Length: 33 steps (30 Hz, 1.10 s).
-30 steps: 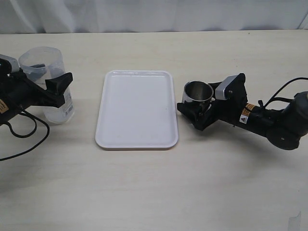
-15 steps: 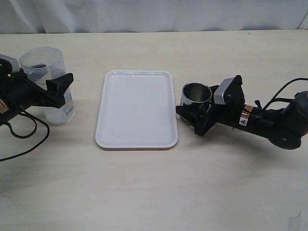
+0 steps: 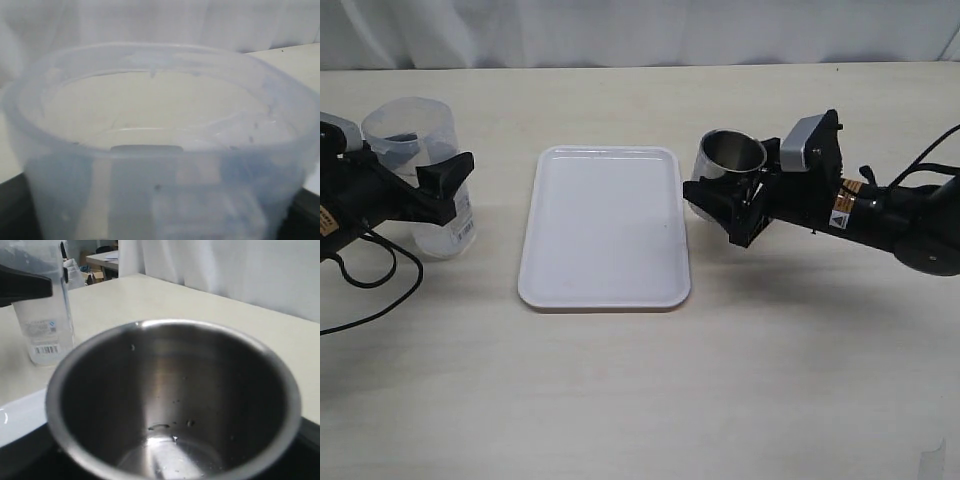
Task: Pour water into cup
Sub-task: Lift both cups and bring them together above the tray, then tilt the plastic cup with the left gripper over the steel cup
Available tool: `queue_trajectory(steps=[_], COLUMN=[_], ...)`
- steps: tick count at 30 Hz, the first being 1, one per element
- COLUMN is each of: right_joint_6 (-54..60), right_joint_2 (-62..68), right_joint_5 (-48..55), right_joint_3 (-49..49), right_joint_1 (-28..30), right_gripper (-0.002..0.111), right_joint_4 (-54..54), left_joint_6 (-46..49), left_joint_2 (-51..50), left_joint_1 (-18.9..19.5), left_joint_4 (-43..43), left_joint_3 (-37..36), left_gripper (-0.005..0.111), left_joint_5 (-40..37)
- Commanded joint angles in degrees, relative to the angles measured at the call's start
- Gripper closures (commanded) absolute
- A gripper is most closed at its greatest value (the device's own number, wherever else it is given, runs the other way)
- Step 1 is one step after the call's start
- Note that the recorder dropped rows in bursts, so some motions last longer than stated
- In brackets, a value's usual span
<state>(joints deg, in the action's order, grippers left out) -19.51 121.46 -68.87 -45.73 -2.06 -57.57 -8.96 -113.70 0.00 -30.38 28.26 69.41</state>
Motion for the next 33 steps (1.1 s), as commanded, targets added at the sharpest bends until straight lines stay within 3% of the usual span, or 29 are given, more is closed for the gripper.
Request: queue_trajectory(steps=[1,4,8,13,21,33], right_joint_6=[-1.1,-1.73,-7.52,-13.43,-15.89,-16.5], right_joint_2=[-2.2,-2.28,-2.28,-1.94,5.77,7.76], right_joint_5=[-1.1,0.09,9.43,11.39,11.39,11.16], right_joint_3=[-0.96,-2.79,-9.23,-15.25,-22.3,-24.94], right_joint_1=[-2.83,-5.47,-12.06,-16.98,-18.03,-18.03], right_gripper=[0.104,0.104,0.104,0.104,0.104,0.104], right_joint_4=[-1.11,-2.04,-6.56,-8.22,-9.58,-10.88], left_joint_6=[-0.62,-1.92,-3.27,-6.31,-5.73,4.15], left_joint_2=[-0.16,-0.16,-0.16,-0.16,-0.16,-0.16], left_joint_1=[-0.07,-0.07,-0.07,-0.51,-6.07,-8.05], left_joint_4=[-3.88,-4.11,-7.59,-11.21,-12.51,-15.49], left_joint_3=[2.28,3.94,8.87,14.82,20.57,21.79], left_gripper=[0.107,0.107,0.107,0.107,0.107,0.107], left_joint_5=[0.56,0.56,0.56,0.56,-7.48,-10.57])
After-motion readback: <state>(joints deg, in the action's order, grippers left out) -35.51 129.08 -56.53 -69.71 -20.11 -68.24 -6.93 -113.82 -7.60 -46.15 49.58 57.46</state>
